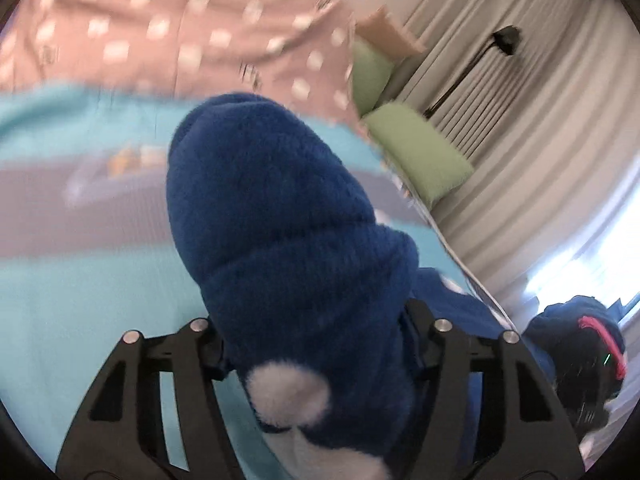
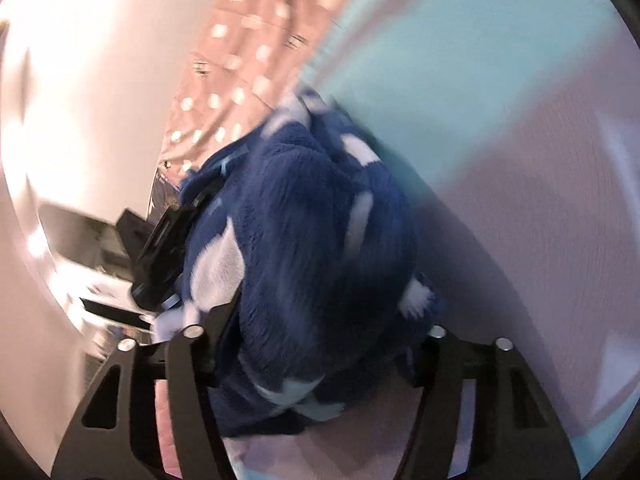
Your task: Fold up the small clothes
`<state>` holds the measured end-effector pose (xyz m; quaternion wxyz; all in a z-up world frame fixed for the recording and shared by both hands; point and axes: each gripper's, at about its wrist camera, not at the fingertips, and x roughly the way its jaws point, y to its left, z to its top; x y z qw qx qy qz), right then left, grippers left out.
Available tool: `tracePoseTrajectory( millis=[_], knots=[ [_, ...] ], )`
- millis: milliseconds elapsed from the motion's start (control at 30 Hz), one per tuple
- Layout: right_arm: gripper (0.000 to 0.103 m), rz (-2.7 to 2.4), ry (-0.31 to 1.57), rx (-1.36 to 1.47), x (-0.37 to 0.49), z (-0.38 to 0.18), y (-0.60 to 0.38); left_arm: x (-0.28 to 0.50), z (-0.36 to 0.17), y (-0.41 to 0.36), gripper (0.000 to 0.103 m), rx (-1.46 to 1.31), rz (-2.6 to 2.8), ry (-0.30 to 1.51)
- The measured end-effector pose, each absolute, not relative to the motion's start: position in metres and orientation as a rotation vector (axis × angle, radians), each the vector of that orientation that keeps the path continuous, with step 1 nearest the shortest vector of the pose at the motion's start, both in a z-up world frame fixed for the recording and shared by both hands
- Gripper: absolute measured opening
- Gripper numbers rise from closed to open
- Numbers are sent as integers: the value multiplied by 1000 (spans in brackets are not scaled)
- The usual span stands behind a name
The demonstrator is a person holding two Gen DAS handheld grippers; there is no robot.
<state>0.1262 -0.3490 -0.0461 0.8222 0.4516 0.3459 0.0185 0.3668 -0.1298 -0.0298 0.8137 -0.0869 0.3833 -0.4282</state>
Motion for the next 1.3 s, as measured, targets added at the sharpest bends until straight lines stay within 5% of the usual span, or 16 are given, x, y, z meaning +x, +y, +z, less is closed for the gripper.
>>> tracePoseTrajectory(
  millis=[200, 367, 533, 700, 767, 833, 1067, 1300],
  knots=[
    [59, 240, 678, 764, 271, 37, -357, 421, 57, -104, 63, -147, -733, 627],
    [59, 315, 677, 756, 409, 45, -358, 492, 81, -78, 63, -173, -553, 569],
    [59, 314, 678, 744, 499, 12, -353, 559, 50, -70, 64, -151, -415, 571],
    [67, 169, 808, 702, 559, -87, -348, 619, -36, -63, 74, -163, -290, 689],
    [73, 131, 833, 717, 560, -137, -348, 643, -105, -66, 74, -117, -186, 885],
    [73, 157, 772, 716, 554, -124, -350, 656, -127, -44, 80, -292, -215, 975],
    [80, 55, 723, 696, 517, -115, -355, 624, -101, -33, 85, -300, -194, 865],
    [80, 54, 780, 498, 418, -102, -330, 479, -80, -22, 101, -172, -295, 755]
  ],
)
